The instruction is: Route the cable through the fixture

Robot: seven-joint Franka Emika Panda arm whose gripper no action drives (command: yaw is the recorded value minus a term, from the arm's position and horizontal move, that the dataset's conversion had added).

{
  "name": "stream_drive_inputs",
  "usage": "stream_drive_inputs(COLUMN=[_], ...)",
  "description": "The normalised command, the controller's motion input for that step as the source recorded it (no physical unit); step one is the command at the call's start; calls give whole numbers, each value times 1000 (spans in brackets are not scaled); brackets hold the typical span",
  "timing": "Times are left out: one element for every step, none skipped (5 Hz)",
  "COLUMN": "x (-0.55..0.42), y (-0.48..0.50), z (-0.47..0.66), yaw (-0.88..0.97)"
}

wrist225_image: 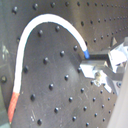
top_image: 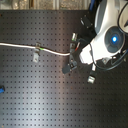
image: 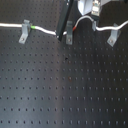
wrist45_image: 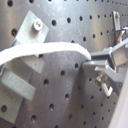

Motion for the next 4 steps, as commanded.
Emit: stream_drive_inputs(x=[246, 222, 169, 130], y=[-297, -306, -291, -291], z=[-404, -398, -215, -159], yaw=[0, 0, 0, -174])
